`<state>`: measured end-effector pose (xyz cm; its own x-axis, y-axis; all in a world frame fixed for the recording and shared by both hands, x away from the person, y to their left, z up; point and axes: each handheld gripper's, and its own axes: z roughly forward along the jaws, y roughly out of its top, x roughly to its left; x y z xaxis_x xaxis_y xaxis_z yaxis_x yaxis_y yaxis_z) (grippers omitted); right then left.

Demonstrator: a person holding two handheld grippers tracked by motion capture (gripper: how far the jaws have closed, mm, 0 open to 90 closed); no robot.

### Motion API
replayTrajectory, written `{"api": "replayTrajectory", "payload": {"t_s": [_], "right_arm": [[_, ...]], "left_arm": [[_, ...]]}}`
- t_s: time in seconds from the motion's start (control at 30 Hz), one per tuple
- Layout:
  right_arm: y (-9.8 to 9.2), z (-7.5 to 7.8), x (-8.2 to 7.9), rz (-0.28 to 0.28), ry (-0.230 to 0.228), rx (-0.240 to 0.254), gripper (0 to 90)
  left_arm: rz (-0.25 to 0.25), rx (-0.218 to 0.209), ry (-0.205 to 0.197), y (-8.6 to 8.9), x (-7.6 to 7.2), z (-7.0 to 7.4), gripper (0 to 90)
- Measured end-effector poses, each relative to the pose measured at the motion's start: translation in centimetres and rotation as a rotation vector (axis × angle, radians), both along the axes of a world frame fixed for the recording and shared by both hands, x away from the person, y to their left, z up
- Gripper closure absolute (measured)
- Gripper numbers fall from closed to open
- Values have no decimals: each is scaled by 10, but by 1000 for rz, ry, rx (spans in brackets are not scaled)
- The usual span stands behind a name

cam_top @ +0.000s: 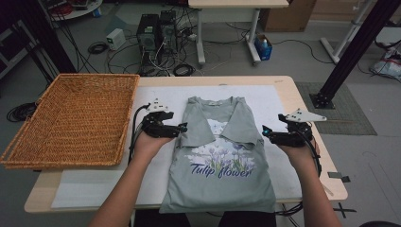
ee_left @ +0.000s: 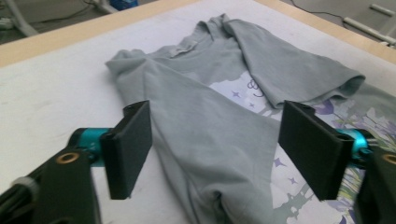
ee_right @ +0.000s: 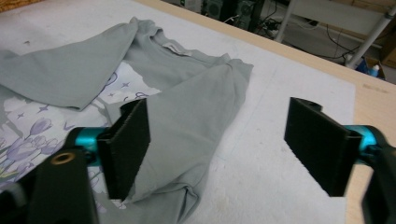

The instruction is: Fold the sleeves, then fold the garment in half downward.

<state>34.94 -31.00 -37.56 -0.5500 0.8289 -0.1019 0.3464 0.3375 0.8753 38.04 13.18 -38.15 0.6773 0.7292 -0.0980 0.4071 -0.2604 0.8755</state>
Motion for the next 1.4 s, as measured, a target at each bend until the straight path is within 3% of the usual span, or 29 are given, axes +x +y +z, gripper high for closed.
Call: {"api": "replayTrajectory", "payload": {"t_s": [0.17,0.27,0.67,0.9,1.0,1.17,1.4], "right_arm": [[-5,-3,1,11,15,42,204],[-4,-3,3,22,11,52,184],[5,2,7,40,2,67,139],[1,2,7,52,10,77,135],[-2,0,14,63,31,88,134],[-6,0,40,75,61,72,132],[-4,-14,97,75,139,101,132]], "left_arm": [[30,-1,-15,12,-2,9,207],[53,-24,-29,18,-1,13,190],[-18,-40,-44,20,-3,18,178],[-32,-50,-36,17,2,16,178],[-38,-55,-20,15,12,11,178],[-37,-64,23,11,42,3,178],[-34,-71,88,1,89,-13,178]]}}
